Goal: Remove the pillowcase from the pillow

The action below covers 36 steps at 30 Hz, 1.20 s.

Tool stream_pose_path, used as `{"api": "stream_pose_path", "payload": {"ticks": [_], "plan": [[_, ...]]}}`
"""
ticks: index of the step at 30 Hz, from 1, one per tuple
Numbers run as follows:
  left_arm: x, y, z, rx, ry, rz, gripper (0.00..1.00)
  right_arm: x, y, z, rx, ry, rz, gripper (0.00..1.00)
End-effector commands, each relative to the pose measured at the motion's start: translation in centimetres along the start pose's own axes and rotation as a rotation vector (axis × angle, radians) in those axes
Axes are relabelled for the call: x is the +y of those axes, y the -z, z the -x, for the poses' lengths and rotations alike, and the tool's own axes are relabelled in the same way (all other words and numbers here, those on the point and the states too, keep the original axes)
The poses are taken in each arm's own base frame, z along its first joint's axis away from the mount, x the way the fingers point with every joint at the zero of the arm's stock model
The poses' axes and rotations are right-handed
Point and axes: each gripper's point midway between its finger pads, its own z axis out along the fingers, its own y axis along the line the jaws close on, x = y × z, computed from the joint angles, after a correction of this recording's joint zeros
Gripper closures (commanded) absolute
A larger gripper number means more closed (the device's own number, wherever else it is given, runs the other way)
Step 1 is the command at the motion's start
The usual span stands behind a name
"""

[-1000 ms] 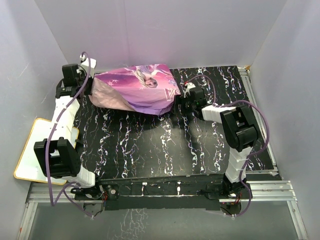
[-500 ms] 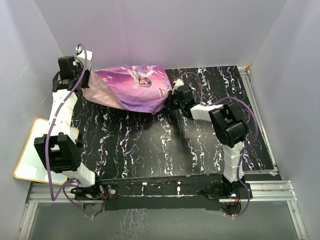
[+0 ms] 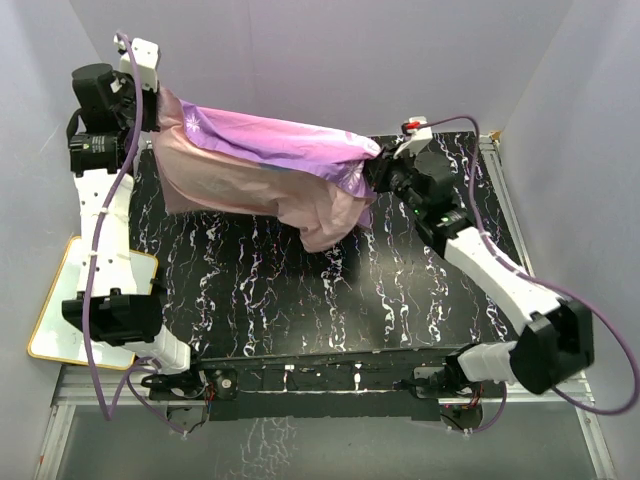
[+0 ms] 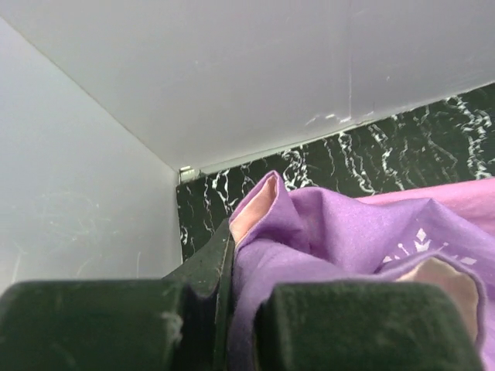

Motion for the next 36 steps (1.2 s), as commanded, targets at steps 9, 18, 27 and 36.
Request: {"api": "stream_pose_path", "payload": {"ticks": [9, 18, 27, 36], "plan": [[-0.6, 4.4, 0.7, -0.007, -0.020, -0.011, 1.00, 0.0, 2.9, 6.4, 0.132, -0.185, -0.119, 0.92], [-1.6, -10.3, -9.8, 0.242, -0.027, 0.018, 1.00, -10.6, -4.2, -6.4, 0.520, -0.338, -0.305, 0.82], [-1.7, -17.8, -9.5, 0.206, -0.041, 0.098, 1.00, -13.1, -8.8, -0.2, 0.339, -0.229, -0.354, 0.27], [-3.3, -17.9, -10.7, 0.212, -0.082, 0.043, 0.67, -13.9, -7.4, -3.6, 0.360, -0.181, -0.345, 0.18]]}}
